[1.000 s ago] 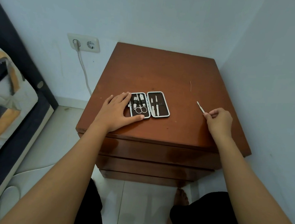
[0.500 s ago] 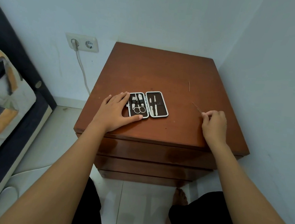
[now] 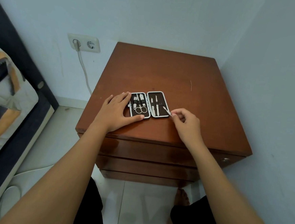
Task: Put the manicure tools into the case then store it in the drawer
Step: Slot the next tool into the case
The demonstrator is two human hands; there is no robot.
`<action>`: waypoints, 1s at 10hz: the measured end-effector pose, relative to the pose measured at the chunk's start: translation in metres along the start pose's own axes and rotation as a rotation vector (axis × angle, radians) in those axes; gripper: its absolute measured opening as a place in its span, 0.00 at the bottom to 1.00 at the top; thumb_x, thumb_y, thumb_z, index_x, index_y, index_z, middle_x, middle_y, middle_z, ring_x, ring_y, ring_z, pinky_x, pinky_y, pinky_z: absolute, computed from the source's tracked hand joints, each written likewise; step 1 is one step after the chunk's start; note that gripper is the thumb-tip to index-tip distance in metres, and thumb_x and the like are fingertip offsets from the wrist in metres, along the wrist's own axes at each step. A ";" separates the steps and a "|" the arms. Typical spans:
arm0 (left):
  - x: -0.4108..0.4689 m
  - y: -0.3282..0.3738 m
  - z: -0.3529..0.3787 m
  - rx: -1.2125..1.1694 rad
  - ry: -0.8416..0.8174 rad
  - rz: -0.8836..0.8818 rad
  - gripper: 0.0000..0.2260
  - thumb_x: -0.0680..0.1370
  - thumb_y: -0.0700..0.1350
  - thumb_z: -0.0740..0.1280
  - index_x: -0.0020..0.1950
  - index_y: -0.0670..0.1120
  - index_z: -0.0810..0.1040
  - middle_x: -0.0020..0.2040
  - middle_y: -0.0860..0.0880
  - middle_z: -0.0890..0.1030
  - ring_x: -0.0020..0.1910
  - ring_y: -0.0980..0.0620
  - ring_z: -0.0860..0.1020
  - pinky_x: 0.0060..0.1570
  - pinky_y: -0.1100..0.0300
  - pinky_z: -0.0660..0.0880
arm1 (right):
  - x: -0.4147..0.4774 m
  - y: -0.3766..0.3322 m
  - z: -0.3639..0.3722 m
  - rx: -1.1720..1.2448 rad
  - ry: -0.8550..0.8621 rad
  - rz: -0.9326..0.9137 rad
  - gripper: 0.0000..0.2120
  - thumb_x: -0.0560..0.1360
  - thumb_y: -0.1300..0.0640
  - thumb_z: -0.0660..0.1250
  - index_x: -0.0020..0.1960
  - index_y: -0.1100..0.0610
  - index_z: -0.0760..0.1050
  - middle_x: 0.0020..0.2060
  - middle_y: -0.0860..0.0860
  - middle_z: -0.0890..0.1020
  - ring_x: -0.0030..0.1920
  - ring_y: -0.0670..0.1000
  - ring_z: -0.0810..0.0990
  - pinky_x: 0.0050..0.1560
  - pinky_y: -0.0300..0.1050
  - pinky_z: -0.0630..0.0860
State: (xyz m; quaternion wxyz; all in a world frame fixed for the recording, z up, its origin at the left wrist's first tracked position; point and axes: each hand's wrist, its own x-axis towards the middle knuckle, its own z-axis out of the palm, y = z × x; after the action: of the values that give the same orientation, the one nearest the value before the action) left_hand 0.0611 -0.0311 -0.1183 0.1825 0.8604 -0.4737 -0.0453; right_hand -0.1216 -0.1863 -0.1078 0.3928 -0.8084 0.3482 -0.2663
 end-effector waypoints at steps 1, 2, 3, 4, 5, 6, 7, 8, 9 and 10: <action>0.000 0.000 0.000 0.002 -0.001 0.002 0.48 0.65 0.76 0.51 0.77 0.49 0.53 0.77 0.52 0.56 0.76 0.56 0.53 0.74 0.53 0.44 | -0.003 -0.003 0.003 -0.040 0.003 -0.029 0.06 0.74 0.60 0.65 0.44 0.54 0.81 0.29 0.44 0.75 0.30 0.44 0.70 0.33 0.31 0.66; 0.000 0.001 0.000 0.003 0.000 0.002 0.48 0.65 0.76 0.51 0.77 0.49 0.53 0.77 0.51 0.56 0.76 0.55 0.53 0.74 0.53 0.44 | -0.005 -0.005 0.005 -0.089 0.033 -0.041 0.06 0.74 0.60 0.65 0.44 0.55 0.81 0.28 0.47 0.74 0.28 0.43 0.69 0.30 0.29 0.63; 0.000 0.001 -0.001 0.002 0.001 0.002 0.48 0.64 0.76 0.50 0.77 0.49 0.53 0.77 0.51 0.56 0.76 0.55 0.53 0.74 0.53 0.44 | -0.005 -0.009 0.012 -0.113 0.072 -0.025 0.06 0.74 0.60 0.64 0.44 0.57 0.80 0.26 0.47 0.72 0.28 0.44 0.68 0.31 0.32 0.64; 0.000 0.000 0.000 0.003 -0.002 0.002 0.48 0.64 0.76 0.50 0.77 0.49 0.53 0.77 0.51 0.56 0.76 0.55 0.53 0.74 0.53 0.44 | -0.006 -0.013 0.018 -0.124 0.104 -0.027 0.06 0.74 0.61 0.64 0.44 0.57 0.79 0.26 0.46 0.71 0.28 0.45 0.69 0.31 0.35 0.65; 0.000 0.001 -0.001 0.004 -0.003 0.004 0.48 0.64 0.76 0.51 0.77 0.49 0.53 0.77 0.51 0.57 0.76 0.55 0.53 0.74 0.53 0.44 | -0.005 -0.016 0.021 -0.147 0.117 -0.027 0.06 0.75 0.61 0.63 0.44 0.57 0.79 0.26 0.46 0.71 0.28 0.46 0.69 0.31 0.40 0.66; 0.000 0.001 -0.002 0.002 -0.004 0.001 0.47 0.65 0.76 0.51 0.77 0.49 0.53 0.77 0.51 0.57 0.76 0.54 0.53 0.74 0.53 0.44 | -0.005 -0.017 0.022 -0.152 0.126 -0.020 0.07 0.75 0.61 0.63 0.45 0.57 0.80 0.26 0.47 0.72 0.29 0.47 0.70 0.32 0.40 0.68; -0.001 0.002 -0.002 0.002 0.001 0.003 0.47 0.65 0.76 0.52 0.77 0.49 0.54 0.77 0.51 0.57 0.76 0.54 0.53 0.74 0.53 0.44 | -0.005 -0.017 0.021 -0.162 0.140 -0.018 0.06 0.75 0.61 0.64 0.45 0.57 0.80 0.25 0.44 0.71 0.28 0.44 0.70 0.30 0.32 0.65; 0.000 0.001 -0.002 0.002 -0.005 0.002 0.47 0.65 0.76 0.52 0.77 0.49 0.53 0.77 0.51 0.57 0.76 0.54 0.53 0.74 0.52 0.44 | -0.006 -0.016 0.020 -0.164 0.154 -0.021 0.06 0.75 0.61 0.64 0.45 0.58 0.80 0.25 0.43 0.70 0.27 0.43 0.70 0.28 0.27 0.66; 0.000 0.001 -0.001 0.005 -0.003 0.003 0.48 0.64 0.76 0.51 0.77 0.49 0.54 0.77 0.50 0.57 0.76 0.54 0.53 0.74 0.52 0.44 | -0.006 -0.016 0.021 -0.166 0.145 -0.039 0.07 0.75 0.61 0.64 0.46 0.58 0.80 0.26 0.44 0.71 0.27 0.44 0.70 0.28 0.29 0.64; 0.000 0.001 -0.001 -0.001 0.003 0.002 0.47 0.65 0.76 0.52 0.77 0.49 0.54 0.77 0.51 0.57 0.76 0.54 0.53 0.74 0.53 0.44 | -0.001 -0.015 0.024 -0.250 0.112 -0.090 0.10 0.76 0.59 0.62 0.50 0.60 0.81 0.33 0.48 0.74 0.35 0.48 0.72 0.34 0.39 0.65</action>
State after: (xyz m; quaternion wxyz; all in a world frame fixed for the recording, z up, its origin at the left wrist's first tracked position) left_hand 0.0605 -0.0312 -0.1170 0.1836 0.8600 -0.4741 -0.0443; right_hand -0.1003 -0.1683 -0.1086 0.2567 -0.8496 0.3635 -0.2830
